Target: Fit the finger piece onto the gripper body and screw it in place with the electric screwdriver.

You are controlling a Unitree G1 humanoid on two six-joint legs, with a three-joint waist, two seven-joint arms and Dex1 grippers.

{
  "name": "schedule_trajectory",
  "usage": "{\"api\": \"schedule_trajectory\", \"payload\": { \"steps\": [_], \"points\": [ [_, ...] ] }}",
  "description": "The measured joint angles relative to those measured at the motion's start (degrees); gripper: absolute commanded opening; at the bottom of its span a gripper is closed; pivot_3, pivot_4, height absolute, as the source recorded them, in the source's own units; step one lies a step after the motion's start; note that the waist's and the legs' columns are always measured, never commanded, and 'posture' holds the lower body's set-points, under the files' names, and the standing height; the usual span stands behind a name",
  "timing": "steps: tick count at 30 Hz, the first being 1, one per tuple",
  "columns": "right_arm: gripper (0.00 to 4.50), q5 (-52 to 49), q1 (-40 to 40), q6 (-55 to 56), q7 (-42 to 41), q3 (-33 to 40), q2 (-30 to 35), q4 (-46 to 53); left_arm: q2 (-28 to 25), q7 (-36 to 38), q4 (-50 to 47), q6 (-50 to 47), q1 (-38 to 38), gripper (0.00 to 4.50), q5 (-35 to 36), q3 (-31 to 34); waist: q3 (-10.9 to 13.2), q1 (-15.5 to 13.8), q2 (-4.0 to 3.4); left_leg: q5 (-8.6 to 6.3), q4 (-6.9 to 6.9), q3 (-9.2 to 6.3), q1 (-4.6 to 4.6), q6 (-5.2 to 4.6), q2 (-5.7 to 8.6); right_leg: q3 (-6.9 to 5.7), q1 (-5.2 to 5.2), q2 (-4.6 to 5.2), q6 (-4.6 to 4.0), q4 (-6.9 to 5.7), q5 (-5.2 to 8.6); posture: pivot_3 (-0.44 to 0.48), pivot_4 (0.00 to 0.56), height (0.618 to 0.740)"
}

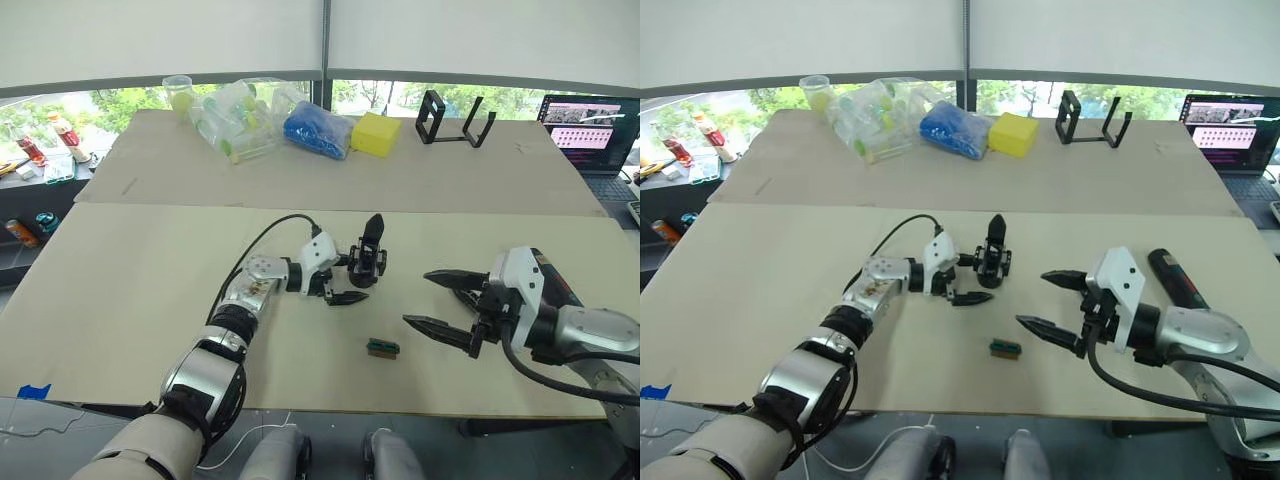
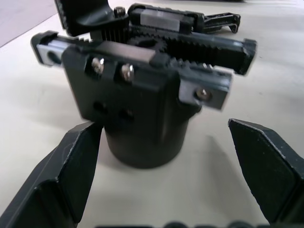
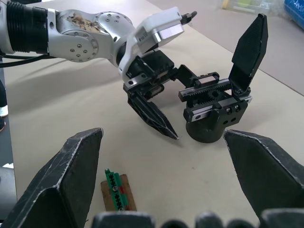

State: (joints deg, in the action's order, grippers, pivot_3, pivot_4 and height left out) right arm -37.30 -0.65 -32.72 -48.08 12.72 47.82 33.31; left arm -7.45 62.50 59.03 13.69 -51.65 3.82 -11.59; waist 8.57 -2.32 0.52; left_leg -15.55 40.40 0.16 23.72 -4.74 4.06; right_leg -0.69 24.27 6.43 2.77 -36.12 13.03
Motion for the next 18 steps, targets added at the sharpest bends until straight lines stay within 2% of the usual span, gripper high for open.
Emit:
{"api": "schedule_trajectory", "payload": {
  "steps": [3, 6, 9, 13, 18],
  "points": [
    [4.50, 0.0, 0.9, 0.0, 0.5, 0.6, 0.0, 0.1, 0.6, -0.9, 1.9, 1.9, -0.3, 3.66, -0.7, 0.6, 0.0, 0.0, 0.00, 0.00, 0.00, 0.01, 0.00, 0.00, 0.00, 0.00, 0.00, -0.01, 0.00, -0.02, 0.00, 0.000, 0.150, 0.740],
    [4.50, 0.2, 1.9, 0.0, 0.9, 1.5, 0.0, 0.2, 0.6, 0.0, 2.5, 2.7, -0.2, 2.34, -0.6, 1.6, 0.0, 0.0, 0.00, 0.00, 0.00, 0.01, 0.01, 0.00, 0.00, 0.00, 0.01, 0.00, 0.01, -0.01, 0.00, 0.000, 0.150, 0.740],
    [4.50, 0.2, 2.4, 0.0, 0.9, 2.3, 0.0, 0.2, 0.5, 1.4, 1.1, 2.9, 0.7, 2.30, -0.6, 1.6, 0.0, 0.0, 0.00, -0.01, 0.00, 0.00, 0.01, -0.01, 0.00, 0.00, 0.01, 0.00, 0.01, -0.01, 0.00, 0.000, 0.150, 0.740],
    [4.50, 0.2, 4.4, 0.0, 0.8, 5.1, 0.4, 0.2, 1.0, 1.6, -10.0, 0.9, 8.1, 2.30, -0.1, 1.4, 0.0, 0.1, 0.00, -0.01, -0.01, 0.01, 0.05, -0.02, 0.00, 0.06, 0.04, 0.01, 0.01, -0.01, 0.00, 0.000, 0.150, 0.740],
    [4.50, 0.2, 5.9, 0.0, 0.8, 7.1, 0.8, 0.4, 3.0, -3.3, -20.6, -3.7, 14.2, 2.30, -0.3, 0.6, 0.0, -0.2, 0.00, -0.01, 0.03, -0.01, 0.04, -0.02, 0.00, 0.10, 0.01, 0.03, 0.04, 0.01, -0.02, 0.000, 0.150, 0.740]
  ]
}}
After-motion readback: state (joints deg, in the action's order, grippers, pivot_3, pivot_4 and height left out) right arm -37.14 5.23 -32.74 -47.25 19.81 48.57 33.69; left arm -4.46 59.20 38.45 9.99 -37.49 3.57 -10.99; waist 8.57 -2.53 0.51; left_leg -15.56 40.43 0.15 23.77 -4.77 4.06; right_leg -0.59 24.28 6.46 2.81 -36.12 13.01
